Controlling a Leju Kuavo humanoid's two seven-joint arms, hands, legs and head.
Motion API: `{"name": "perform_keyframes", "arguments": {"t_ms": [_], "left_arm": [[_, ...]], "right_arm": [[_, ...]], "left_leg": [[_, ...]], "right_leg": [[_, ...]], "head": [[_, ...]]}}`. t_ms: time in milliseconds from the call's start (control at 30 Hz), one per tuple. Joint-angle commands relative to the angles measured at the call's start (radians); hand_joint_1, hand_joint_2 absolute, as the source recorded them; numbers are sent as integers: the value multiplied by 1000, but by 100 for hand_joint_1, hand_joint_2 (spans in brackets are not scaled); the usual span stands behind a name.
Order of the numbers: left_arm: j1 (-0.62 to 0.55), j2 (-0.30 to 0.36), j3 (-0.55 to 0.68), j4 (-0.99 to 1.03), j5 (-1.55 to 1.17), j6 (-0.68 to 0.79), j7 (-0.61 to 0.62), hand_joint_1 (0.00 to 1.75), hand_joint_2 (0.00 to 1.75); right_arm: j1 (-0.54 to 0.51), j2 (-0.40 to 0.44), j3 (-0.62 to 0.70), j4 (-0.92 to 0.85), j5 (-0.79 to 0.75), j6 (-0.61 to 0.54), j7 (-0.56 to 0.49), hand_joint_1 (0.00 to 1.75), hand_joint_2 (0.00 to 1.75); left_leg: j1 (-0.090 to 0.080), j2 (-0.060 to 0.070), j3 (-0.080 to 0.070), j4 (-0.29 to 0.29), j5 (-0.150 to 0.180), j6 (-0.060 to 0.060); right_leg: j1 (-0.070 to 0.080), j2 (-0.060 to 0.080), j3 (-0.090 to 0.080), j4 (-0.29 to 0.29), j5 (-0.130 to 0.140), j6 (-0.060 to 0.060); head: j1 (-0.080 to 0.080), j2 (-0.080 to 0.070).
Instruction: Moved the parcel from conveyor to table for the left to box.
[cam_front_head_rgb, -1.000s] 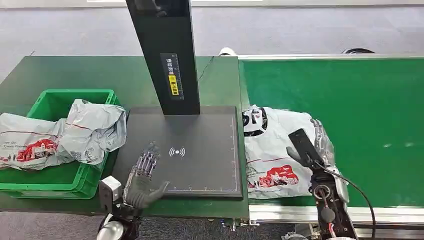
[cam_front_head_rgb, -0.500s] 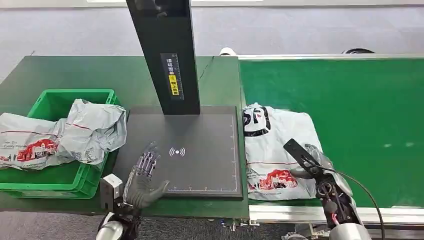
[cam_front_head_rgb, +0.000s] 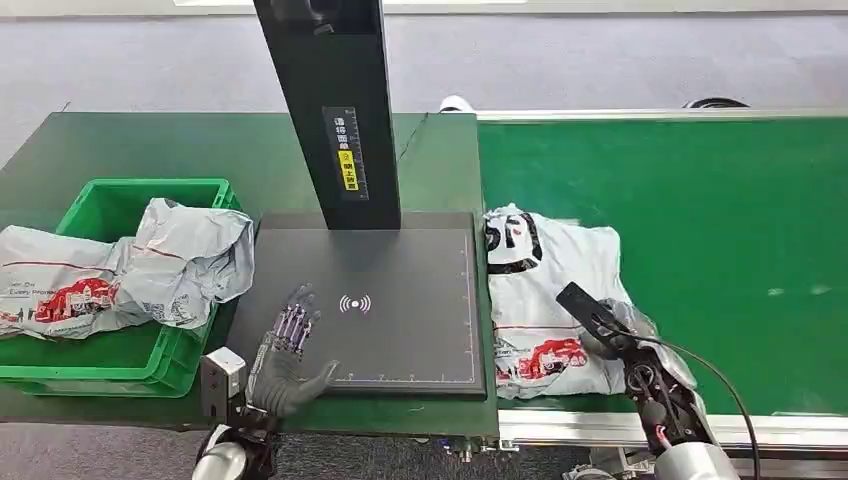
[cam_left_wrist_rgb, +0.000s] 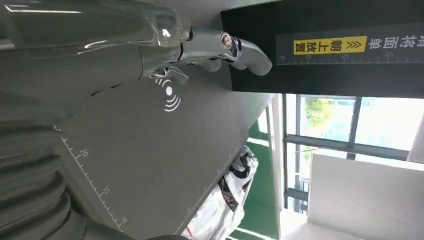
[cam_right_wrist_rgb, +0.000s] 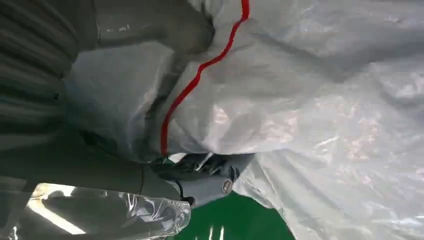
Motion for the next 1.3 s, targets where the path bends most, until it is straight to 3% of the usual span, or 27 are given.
{"name": "perform_keyframes", "arguments": {"t_ms": [33,433,667,833,1000,1133,1300], "left_arm": [[12,12,9,4,2,3,8,0,175],[31,12,14,-15,4,8,9,0,175],[75,17,26,-65,9,15,5,0,175],[78,18,26,-69,9,14,5,0,175],[86,16,28,-77,14,18,-6,0,175],[84,16,29,-75,14,19,-7,0,175],[71,15,28,-65,16,18,-14,0,175]], "right_arm": [[-3,11,32,45,9,7,6,171,175],[-3,25,35,14,10,-16,-16,175,175],[34,75,-45,-173,-123,-121,-124,175,175],[38,74,-41,-189,-124,-120,-123,175,175],[110,111,-84,-397,-324,-195,-268,175,175],[125,110,-76,-435,-333,-191,-259,175,175],[180,128,-82,-585,-489,-242,-392,175,175]], "left_leg": [[1,1,1,-1,0,0],[0,1,1,-1,0,0],[0,2,0,0,0,0],[0,3,0,0,0,0],[0,3,0,0,0,0],[0,1,-1,0,0,0],[0,1,-1,0,0,0]], "right_leg": [[1,0,1,-1,0,-1],[1,0,1,-1,0,-1],[0,1,0,0,0,-1],[0,1,-1,0,0,-1],[0,0,-1,0,0,-1],[0,0,-1,0,0,0],[0,-1,-1,0,0,-1]], "head": [[0,0],[0,0],[0,0],[0,0],[0,0],[0,0],[0,0]]}}
